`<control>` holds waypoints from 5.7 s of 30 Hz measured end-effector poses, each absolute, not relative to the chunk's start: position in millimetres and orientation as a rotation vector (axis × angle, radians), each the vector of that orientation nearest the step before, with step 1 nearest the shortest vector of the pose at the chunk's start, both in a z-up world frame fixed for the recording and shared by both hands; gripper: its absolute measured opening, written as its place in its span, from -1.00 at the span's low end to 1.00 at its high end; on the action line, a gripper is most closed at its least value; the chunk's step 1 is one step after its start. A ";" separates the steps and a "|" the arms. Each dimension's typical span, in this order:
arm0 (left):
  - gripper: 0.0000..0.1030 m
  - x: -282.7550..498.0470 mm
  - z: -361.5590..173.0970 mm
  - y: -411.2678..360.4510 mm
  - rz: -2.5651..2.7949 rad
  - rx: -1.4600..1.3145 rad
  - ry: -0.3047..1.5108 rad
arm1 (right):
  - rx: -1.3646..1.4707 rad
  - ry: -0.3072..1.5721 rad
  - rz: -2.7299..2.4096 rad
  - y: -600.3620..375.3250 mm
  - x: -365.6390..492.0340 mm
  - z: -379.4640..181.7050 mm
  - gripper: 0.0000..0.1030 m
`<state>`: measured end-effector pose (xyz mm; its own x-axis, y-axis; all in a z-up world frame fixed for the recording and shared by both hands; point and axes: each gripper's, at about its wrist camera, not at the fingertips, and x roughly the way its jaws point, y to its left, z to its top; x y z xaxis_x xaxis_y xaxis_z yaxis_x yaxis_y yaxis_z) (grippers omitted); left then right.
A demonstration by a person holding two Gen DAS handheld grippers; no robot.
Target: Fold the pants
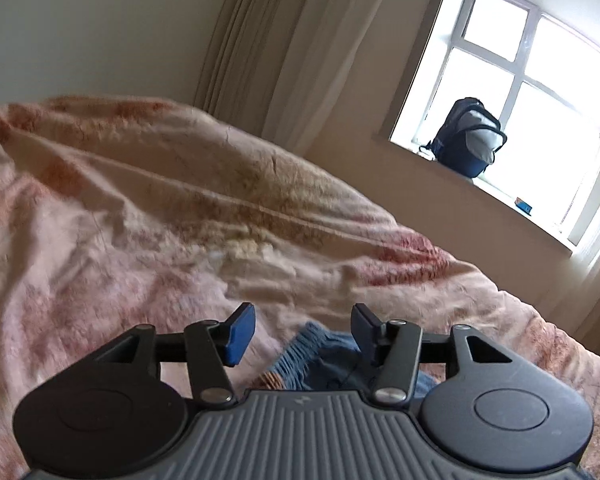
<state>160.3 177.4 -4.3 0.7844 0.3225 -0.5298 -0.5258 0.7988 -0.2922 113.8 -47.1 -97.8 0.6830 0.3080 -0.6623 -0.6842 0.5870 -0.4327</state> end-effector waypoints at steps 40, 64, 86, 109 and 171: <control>0.82 183.5 -24.7 145.3 0.207 -0.363 0.687 | -0.762 0.536 0.665 -42.9 108.6 -90.7 -1.00; 0.91 203.3 -58.2 122.0 0.183 -0.082 0.984 | -0.350 0.567 0.463 -100.6 231.5 -48.9 0.25; 0.97 230.1 -23.1 149.9 0.179 -0.147 0.820 | -0.457 0.527 0.687 -79.5 185.6 -51.1 0.59; 0.99 242.1 -43.2 111.4 0.170 0.181 0.824 | -0.789 0.477 0.796 -19.4 118.3 -89.6 -0.70; 0.99 269.4 -38.1 87.0 -0.042 -0.006 0.692 | -0.228 0.739 0.741 -166.5 301.5 -77.5 -0.65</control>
<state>269.4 87.0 -38.1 0.7693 -0.0408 -0.6375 0.0371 0.9991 -0.0192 301.5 -166.5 -77.5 0.5025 0.5309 -0.6824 -0.6840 0.7268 0.0618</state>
